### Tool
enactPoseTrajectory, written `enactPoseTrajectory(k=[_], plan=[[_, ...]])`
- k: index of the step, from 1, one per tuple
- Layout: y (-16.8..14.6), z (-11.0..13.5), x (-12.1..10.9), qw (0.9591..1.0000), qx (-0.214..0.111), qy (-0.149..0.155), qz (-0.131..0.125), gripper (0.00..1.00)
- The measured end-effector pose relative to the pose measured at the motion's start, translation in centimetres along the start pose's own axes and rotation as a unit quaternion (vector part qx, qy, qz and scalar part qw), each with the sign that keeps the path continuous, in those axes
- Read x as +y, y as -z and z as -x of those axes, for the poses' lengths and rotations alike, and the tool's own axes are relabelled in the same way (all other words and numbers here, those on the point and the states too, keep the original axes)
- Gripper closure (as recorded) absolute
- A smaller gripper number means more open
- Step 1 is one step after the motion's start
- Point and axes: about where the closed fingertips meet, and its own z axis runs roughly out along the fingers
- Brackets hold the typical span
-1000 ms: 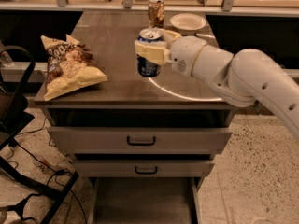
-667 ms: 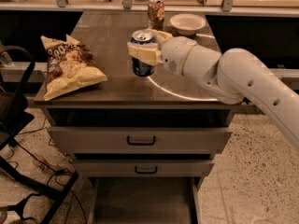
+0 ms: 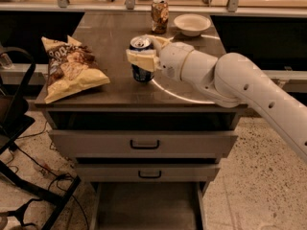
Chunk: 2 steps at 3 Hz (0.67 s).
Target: Move pepsi can near brown chip bag
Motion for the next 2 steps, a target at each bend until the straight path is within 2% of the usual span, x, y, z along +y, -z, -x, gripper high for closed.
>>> enactPoseTrajectory(k=[1,2], plan=[[-0.18,0.08,0.21,1.0000,0.000,0.000,0.002,0.79],[-0.38,0.17,0.44,1.0000,-0.001,0.001,0.004,0.48]])
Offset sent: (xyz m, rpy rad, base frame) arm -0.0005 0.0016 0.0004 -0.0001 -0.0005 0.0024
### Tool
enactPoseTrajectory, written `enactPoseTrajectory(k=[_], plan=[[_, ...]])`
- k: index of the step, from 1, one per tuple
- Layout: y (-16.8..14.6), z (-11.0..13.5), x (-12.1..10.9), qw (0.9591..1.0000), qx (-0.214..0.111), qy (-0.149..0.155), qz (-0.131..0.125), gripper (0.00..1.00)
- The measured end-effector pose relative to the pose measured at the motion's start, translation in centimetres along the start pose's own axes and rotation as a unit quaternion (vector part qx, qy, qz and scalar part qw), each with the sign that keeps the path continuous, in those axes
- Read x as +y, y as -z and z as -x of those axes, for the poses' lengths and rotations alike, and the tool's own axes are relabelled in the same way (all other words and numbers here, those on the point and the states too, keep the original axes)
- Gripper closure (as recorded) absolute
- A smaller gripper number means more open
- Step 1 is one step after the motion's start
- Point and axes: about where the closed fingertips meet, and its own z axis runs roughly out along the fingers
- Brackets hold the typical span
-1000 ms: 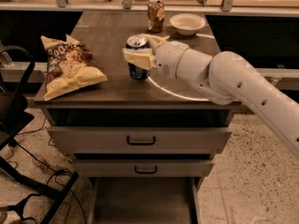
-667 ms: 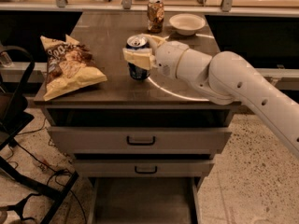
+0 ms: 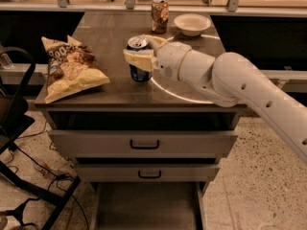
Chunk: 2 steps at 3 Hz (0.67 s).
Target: Move pepsi can near brown chip bag
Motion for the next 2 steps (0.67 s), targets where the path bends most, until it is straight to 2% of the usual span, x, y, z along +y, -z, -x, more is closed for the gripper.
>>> enactPoseTrajectory(k=[1,2], plan=[[-0.19,0.08,0.21,1.0000,0.000,0.000,0.002,0.17],[-0.31,0.13,0.36,1.0000,-0.001,0.001,0.004,0.00]])
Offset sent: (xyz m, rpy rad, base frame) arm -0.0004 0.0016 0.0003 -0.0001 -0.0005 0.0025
